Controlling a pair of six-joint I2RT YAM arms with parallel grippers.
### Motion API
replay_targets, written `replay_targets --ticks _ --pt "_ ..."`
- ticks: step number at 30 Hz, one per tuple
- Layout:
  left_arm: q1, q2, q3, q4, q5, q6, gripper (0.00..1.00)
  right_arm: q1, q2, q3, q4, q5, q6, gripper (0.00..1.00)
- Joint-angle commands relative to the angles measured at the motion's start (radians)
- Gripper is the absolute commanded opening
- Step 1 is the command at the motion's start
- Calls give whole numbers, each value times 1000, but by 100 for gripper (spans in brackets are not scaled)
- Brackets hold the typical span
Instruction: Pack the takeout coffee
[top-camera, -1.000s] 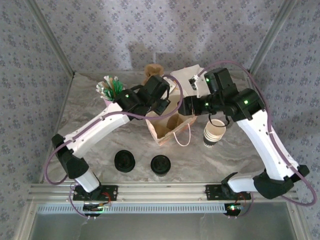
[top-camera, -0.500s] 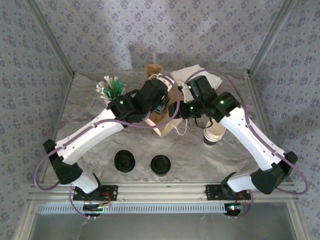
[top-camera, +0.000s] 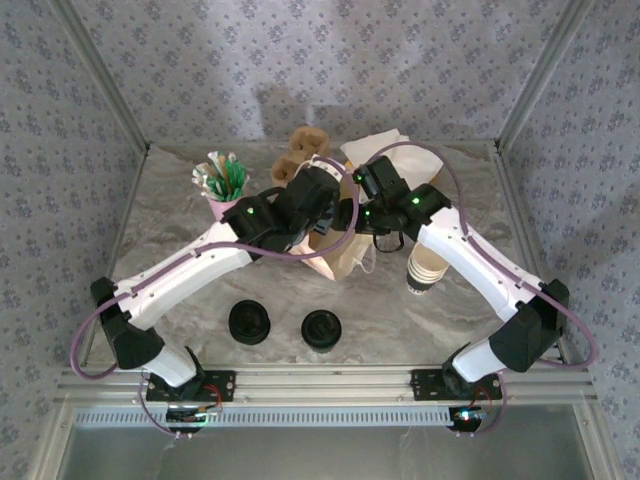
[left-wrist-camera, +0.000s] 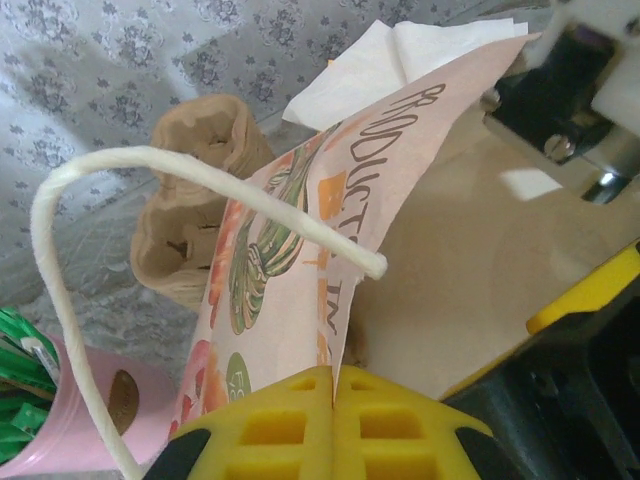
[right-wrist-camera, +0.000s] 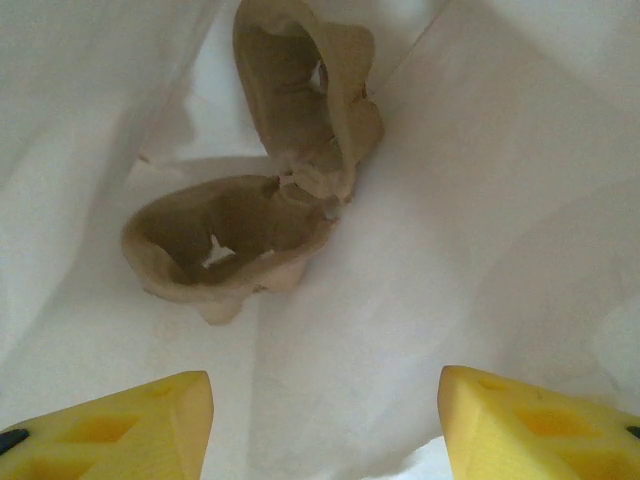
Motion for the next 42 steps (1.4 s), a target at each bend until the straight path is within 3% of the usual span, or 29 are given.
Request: replay_targets --ticks 1,6,16,25,31,42 --pt "-6 -65 -44 38 -54 -89 0 4 6 -19 27 46 140 63" --pt "-4 -78 -92 38 -70 -185 0 41 11 17 -18 95 168 62" --pt "23 -35 -18 -32 -76 -279 0 143 -51 24 -20 214 202 52" --pt "26 -9 17 -25 -35 -309 0 151 -33 6 16 166 268 53" --pt "26 9 60 -44 0 -315 0 169 -14 -37 48 173 203 53" --pt "25 -10 30 -20 54 -319 0 107 78 -59 135 221 124 57"
